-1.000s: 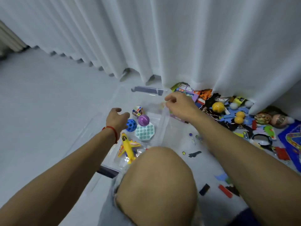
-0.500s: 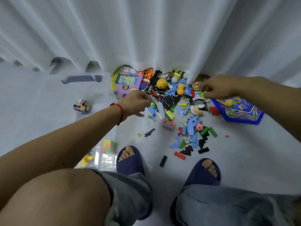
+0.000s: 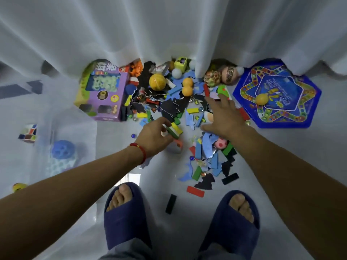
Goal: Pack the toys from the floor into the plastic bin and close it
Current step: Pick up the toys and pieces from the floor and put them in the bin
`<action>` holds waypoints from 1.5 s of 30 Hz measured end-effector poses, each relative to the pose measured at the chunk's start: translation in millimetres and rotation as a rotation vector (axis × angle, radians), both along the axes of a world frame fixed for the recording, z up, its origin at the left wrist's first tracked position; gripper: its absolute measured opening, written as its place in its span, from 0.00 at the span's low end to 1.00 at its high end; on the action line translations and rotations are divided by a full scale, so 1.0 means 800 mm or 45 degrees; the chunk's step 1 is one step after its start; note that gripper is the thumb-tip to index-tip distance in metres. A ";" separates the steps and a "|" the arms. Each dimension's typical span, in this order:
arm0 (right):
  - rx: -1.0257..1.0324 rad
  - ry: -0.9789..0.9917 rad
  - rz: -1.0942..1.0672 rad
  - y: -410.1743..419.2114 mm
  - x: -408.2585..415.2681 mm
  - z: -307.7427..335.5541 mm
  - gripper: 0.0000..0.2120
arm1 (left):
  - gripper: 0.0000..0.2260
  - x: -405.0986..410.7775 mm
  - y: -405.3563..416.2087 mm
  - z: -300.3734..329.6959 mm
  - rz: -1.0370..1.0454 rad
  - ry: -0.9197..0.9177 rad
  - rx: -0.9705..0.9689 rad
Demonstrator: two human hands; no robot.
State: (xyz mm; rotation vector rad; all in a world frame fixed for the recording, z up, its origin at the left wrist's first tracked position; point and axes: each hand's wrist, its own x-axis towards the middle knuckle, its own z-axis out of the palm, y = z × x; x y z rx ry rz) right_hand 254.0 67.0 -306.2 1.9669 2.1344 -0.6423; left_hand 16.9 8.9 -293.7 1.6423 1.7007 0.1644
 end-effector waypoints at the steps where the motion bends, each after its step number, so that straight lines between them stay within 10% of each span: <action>1: 0.067 0.013 -0.016 0.002 -0.005 -0.011 0.44 | 0.17 -0.003 0.010 -0.004 -0.032 0.042 0.126; 8: 0.505 0.513 -0.408 -0.007 -0.013 -0.027 0.29 | 0.25 -0.018 0.159 -0.026 -0.152 0.640 0.617; 14: 0.001 1.769 -1.265 -0.023 -0.013 0.000 0.18 | 0.28 -0.004 0.218 -0.048 -0.029 0.678 0.306; 20: -0.447 2.282 -1.672 -0.028 -0.021 0.042 0.22 | 0.24 -0.017 0.167 0.020 -0.059 0.579 0.644; 27: -0.707 1.968 -0.915 -0.054 -0.174 0.179 0.22 | 0.23 -0.167 -0.014 0.209 0.651 -0.062 0.756; 32: -0.958 1.749 -0.330 -0.103 -0.322 0.290 0.19 | 0.17 -0.290 -0.147 0.271 1.383 -0.443 0.359; 37: -0.904 1.523 -0.259 -0.136 -0.386 0.327 0.26 | 0.11 -0.327 -0.214 0.287 1.830 -0.848 0.314; 45: -0.518 0.785 -0.158 -0.114 -0.209 0.245 0.21 | 0.08 -0.203 -0.203 0.263 1.269 -0.635 0.666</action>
